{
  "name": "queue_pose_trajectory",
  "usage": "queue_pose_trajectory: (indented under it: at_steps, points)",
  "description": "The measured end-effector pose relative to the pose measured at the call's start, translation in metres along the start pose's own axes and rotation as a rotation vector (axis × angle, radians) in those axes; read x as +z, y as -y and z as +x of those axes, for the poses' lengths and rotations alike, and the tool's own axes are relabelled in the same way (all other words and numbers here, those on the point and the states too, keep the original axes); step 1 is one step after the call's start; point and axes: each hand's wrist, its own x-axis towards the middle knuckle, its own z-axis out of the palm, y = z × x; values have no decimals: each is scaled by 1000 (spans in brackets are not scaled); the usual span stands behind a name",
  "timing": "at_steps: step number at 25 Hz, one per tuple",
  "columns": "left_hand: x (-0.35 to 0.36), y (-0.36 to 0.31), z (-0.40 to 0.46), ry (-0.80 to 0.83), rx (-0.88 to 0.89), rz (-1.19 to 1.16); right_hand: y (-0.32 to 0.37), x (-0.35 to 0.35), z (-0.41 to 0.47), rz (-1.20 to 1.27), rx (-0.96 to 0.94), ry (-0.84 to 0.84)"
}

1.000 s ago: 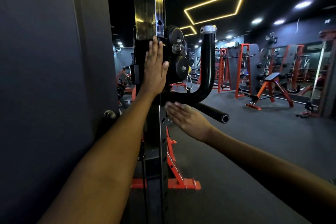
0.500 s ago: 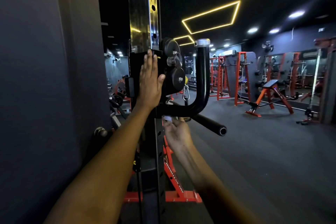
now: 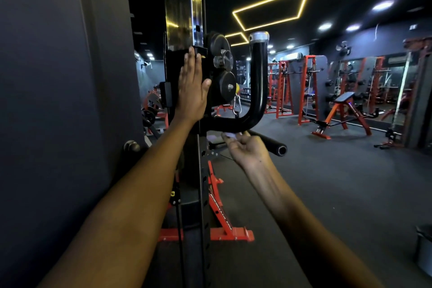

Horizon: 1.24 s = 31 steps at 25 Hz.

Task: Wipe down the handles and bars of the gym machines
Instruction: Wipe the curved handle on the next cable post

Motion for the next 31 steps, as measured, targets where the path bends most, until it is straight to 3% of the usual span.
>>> queue_pose_trajectory:
  at_steps: [5,7,9,11,14,17,19,21,22,24,31]
  points:
    - [1,-1,1,6,-25,5,43,19,-45,-159,-235,44]
    - [1,-1,1,8,-31,5,66,37,-54,-444,-580,59]
    - [0,-1,0,10,-33,-2,79,54,-55,-910,-1029,56]
    - [-1,-2,0,7,-29,-10,66,48,-44,-1223,-1219,165]
    - [0,-1,0,2,-30,-12,18,-19,-17,-1379,-1309,263]
    - [-1,-1,-1,-1,-21,-2,-11,-84,-13,-1489,-1161,295]
    - [-1,-2,-1,5,-22,-4,-4,-87,-15,-1434,-1183,285]
    - [0,-1,-2,-1,-24,6,23,-55,-12,-1288,-1347,166]
    - [1,-1,-2,-4,-23,8,37,-36,-8,-1314,-1451,151]
    - [1,-2,-2,-12,-26,8,49,-14,1,-1507,-1616,276]
    - [0,-3,-3,-16,-23,12,36,-97,4,-1906,-1506,451]
